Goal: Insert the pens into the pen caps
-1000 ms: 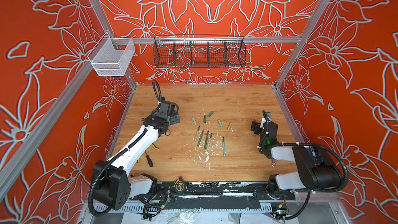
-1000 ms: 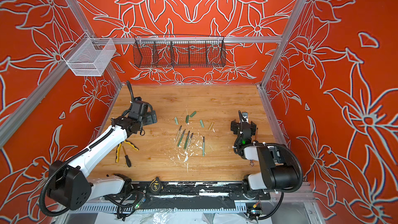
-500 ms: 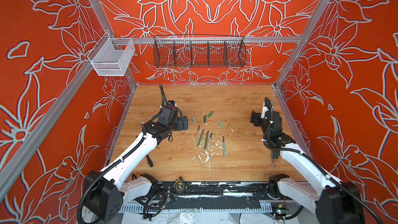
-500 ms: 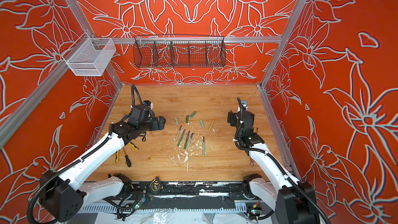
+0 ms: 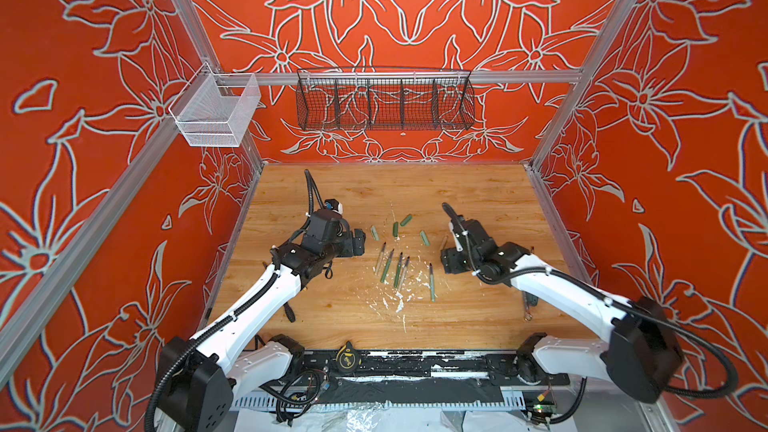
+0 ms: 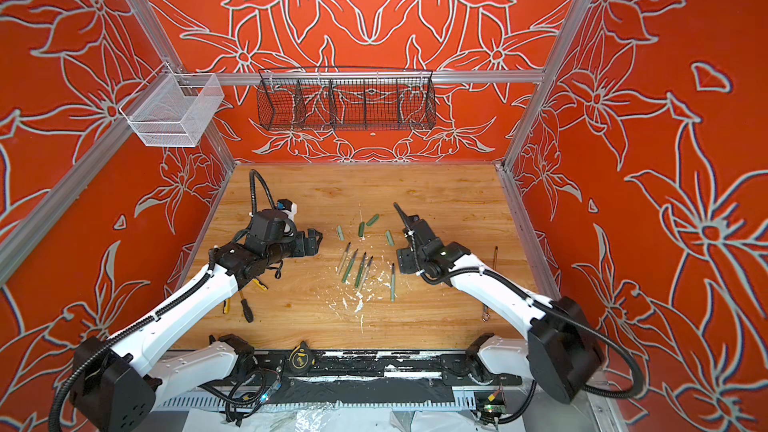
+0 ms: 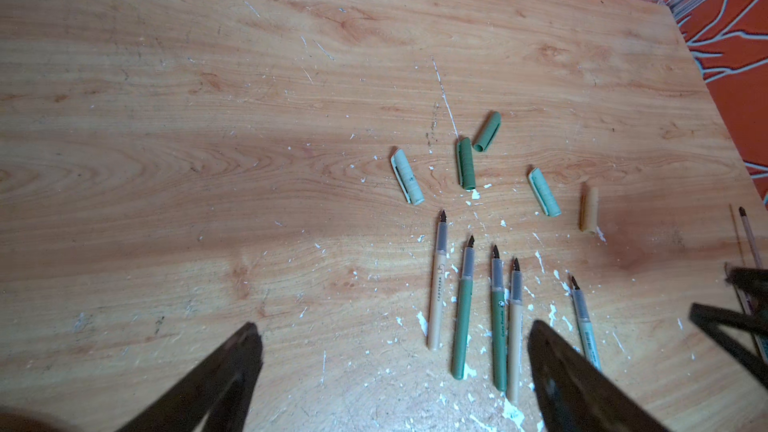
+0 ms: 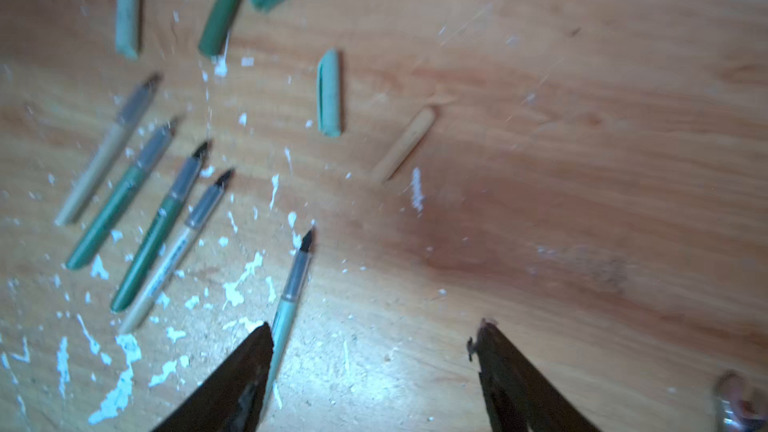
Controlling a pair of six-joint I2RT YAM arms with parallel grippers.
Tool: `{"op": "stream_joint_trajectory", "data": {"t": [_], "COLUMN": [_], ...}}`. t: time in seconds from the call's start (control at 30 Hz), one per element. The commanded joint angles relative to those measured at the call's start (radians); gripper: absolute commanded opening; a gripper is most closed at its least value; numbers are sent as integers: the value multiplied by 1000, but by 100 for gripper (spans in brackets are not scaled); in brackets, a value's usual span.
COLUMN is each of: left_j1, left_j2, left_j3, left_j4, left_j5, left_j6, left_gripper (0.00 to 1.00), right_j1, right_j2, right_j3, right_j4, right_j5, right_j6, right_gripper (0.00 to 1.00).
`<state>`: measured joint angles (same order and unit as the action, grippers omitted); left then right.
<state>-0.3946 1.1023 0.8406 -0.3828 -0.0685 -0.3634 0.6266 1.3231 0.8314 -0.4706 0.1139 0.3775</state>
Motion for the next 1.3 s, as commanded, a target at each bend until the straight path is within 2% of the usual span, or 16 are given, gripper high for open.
{"op": "stream_joint_trajectory", "data": {"t": [0.0, 0.23, 0.43, 0.83, 1.27], "left_j1": [-4, -4, -4, -4, -4], "left_j2": [-15, -74, -96, -98, -107], "left_j3": [24, -4, 0, -2, -27], "left_j4": [-26, -1, -15, -21, 7], "left_j5": [-4, -4, -9, -8, 104], "left_j6": [-4, -11, -10, -19, -34], "left_gripper": [97, 97, 97, 97, 97], "right_j1": [45, 104, 120, 126, 126], "right_j2": [103, 324, 442, 484, 529], "right_j3": [72, 210, 301, 299, 326], "right_j4": [-64, -125, -179, -174, -166], "right_j5": [-29, 2, 41, 34, 15], "right_j6": [87, 150, 204, 250, 253], "right_gripper": [77, 69, 55, 39, 9]}}
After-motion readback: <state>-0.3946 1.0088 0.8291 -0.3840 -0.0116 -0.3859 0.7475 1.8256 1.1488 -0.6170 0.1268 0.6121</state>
